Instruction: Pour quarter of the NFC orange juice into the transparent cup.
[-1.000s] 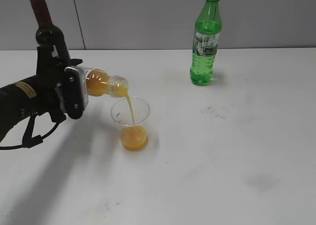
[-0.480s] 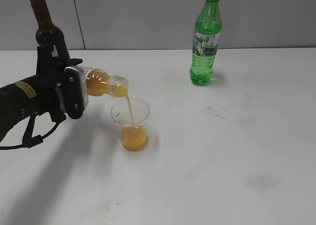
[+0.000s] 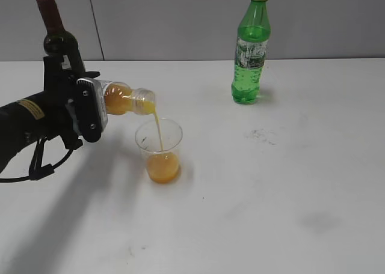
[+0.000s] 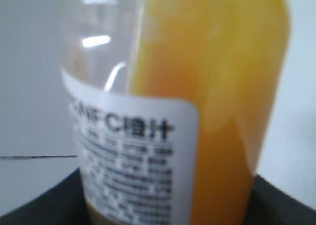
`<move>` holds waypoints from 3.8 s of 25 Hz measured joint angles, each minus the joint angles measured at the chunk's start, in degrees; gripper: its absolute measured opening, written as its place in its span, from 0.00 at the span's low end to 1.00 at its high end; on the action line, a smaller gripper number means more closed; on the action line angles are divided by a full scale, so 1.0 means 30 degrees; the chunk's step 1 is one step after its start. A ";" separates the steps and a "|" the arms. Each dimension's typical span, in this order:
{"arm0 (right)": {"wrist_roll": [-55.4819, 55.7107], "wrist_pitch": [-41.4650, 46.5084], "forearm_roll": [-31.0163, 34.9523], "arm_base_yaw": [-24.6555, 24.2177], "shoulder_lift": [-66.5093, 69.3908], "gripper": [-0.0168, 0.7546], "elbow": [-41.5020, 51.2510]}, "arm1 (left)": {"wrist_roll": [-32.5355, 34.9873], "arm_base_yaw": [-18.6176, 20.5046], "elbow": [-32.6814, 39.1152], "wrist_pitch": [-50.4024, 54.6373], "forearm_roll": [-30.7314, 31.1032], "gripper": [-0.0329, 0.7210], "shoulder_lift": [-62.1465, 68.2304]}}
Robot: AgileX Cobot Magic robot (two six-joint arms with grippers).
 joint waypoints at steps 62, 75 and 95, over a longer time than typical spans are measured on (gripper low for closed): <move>0.0000 0.0000 0.0000 0.0000 0.0000 0.79 0.0000 | -2.5821 0.0246 -0.4653 -0.6071 -0.0071 0.95 0.8563; 0.0000 0.0000 0.0000 0.0000 0.0000 0.79 0.0000 | -2.5821 0.0266 0.0624 -0.7307 -0.0153 0.93 0.4386; 0.0000 0.0000 0.0000 0.0000 0.0000 0.79 0.0000 | -2.2574 0.2402 0.1738 0.5091 -0.1680 0.88 -0.6932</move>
